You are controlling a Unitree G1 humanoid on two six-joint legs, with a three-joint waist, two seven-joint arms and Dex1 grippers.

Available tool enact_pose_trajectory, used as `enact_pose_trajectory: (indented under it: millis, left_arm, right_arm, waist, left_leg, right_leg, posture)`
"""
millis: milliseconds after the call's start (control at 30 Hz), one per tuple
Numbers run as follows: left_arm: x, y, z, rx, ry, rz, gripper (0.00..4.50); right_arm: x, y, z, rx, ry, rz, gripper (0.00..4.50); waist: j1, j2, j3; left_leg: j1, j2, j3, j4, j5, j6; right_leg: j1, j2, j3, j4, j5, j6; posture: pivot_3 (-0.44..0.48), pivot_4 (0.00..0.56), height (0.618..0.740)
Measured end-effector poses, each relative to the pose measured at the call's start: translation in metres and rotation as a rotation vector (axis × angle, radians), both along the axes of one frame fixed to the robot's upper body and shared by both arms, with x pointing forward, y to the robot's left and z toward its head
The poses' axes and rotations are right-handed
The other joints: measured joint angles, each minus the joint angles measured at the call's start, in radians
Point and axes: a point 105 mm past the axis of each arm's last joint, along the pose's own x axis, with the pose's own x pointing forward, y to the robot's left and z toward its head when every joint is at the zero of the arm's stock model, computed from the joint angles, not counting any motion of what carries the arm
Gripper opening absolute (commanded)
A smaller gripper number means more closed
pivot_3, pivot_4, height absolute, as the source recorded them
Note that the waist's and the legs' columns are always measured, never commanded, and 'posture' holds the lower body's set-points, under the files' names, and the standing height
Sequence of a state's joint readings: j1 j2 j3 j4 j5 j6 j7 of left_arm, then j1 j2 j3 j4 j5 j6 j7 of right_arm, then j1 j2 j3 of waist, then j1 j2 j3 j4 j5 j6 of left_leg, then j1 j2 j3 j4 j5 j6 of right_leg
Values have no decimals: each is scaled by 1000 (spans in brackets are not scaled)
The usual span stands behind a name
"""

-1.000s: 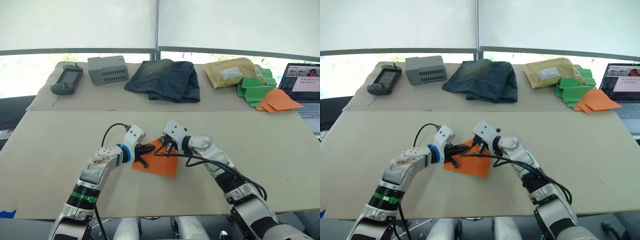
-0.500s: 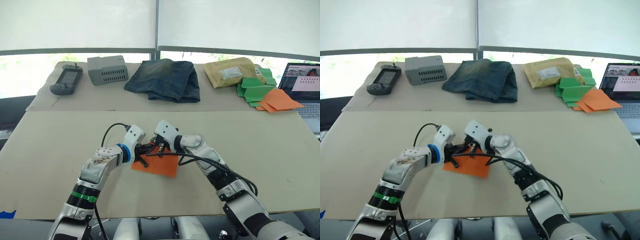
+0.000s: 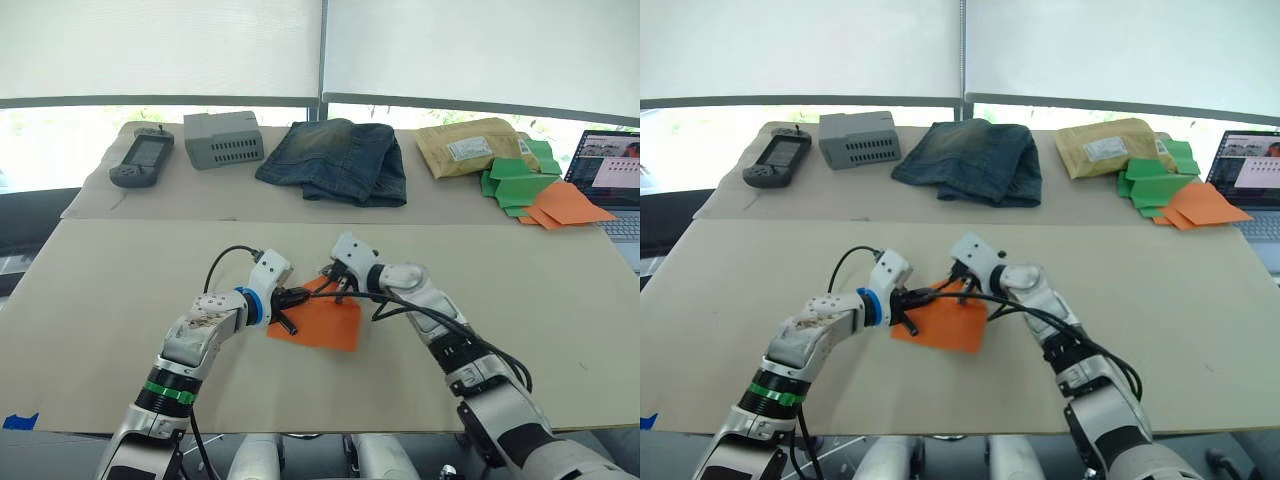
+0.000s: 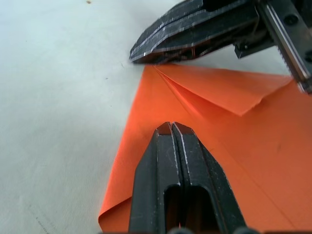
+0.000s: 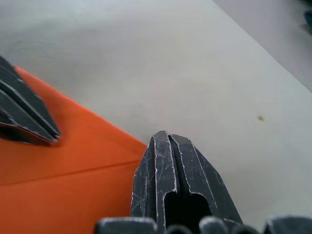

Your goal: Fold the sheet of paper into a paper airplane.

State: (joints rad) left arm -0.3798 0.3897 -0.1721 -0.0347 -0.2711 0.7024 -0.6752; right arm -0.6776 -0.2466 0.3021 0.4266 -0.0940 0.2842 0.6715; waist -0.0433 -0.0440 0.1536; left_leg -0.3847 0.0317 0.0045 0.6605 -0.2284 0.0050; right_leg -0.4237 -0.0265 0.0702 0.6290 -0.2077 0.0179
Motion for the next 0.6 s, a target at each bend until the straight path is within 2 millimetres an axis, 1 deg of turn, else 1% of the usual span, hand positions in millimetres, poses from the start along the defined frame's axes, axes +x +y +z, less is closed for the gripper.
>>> enact_pose_trajectory:
  millis: [167,333,433,500,533,600]
  left_arm:
    - [0,0,0,1,0,1,46]
    - [0,0,1,-4,-2,-1,46]
    - [1,1,1,-7,-3,4,46]
    - [1,2,2,-8,-3,6,46]
    - [1,2,2,-9,-3,6,46]
    - [2,1,2,-12,-3,5,46]
  right_arm:
    - [2,-2,0,1,-4,-10,0]
    - [1,-4,7,59,-22,-16,0]
    - [-5,1,21,84,-59,35,0]
    - [-13,8,33,98,-76,93,0]
    - [-16,11,34,98,-75,114,0]
    - [-22,15,28,89,-50,133,0]
  waist:
    - [-1,0,0]
    - [-1,1,0]
    - [-2,2,1]
    - [-2,2,1]
    - [-2,2,1]
    - [-2,2,1]
  left_leg:
    - [1,0,0,0,0,0]
    - [-1,0,0,0,0,0]
    - [-2,0,0,0,0,0]
    - [-2,1,0,0,0,0]
    - [-2,1,0,0,0,0]
    - [-2,1,0,0,0,0]
  right_leg:
    - [0,0,0,0,0,0]
    - [-1,0,0,0,0,0]
    - [-2,0,0,0,0,0]
    - [-2,1,0,0,0,0]
    - [-2,1,0,0,0,0]
    - [-1,1,0,0,0,0]
  posture:
    - [0,150,728]
    - [0,150,728]
    - [0,150,728]
    - [0,150,728]
    - [0,150,728]
    - [0,150,728]
